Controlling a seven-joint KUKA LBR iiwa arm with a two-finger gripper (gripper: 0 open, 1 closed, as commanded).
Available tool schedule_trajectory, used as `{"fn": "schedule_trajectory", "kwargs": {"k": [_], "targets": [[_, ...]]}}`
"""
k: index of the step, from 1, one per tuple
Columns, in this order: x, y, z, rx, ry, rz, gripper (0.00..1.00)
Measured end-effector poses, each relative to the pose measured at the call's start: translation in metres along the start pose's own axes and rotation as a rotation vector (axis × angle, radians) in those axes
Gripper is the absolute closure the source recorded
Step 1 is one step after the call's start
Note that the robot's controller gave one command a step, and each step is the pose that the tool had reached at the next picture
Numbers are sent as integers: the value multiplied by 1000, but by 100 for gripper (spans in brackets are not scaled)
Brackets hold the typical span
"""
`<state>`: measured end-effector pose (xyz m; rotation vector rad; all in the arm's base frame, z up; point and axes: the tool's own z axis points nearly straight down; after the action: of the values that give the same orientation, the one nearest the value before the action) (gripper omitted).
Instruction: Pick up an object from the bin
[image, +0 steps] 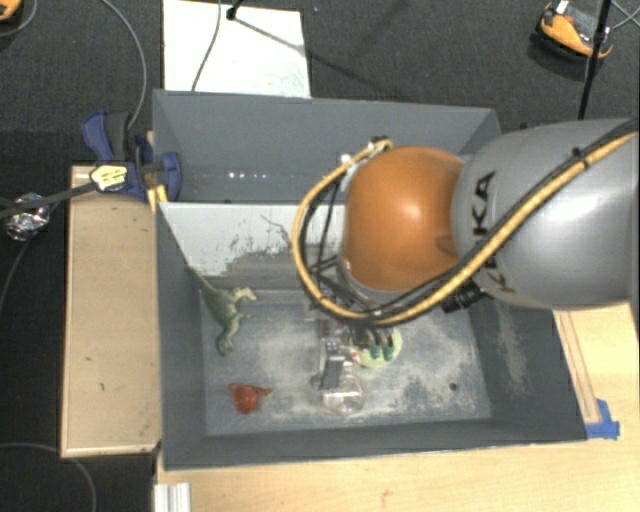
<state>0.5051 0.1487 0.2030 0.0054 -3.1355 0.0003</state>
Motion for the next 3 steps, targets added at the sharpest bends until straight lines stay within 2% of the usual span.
{"fn": "schedule_trajectory", "kwargs": {"k": [1, 2, 3], "targets": [[-2, -1, -4, -1, -8, 4, 0], [-2, -39, 5, -3, -7, -56, 0], [4, -68, 10, -1, -7, 51, 0]]}}
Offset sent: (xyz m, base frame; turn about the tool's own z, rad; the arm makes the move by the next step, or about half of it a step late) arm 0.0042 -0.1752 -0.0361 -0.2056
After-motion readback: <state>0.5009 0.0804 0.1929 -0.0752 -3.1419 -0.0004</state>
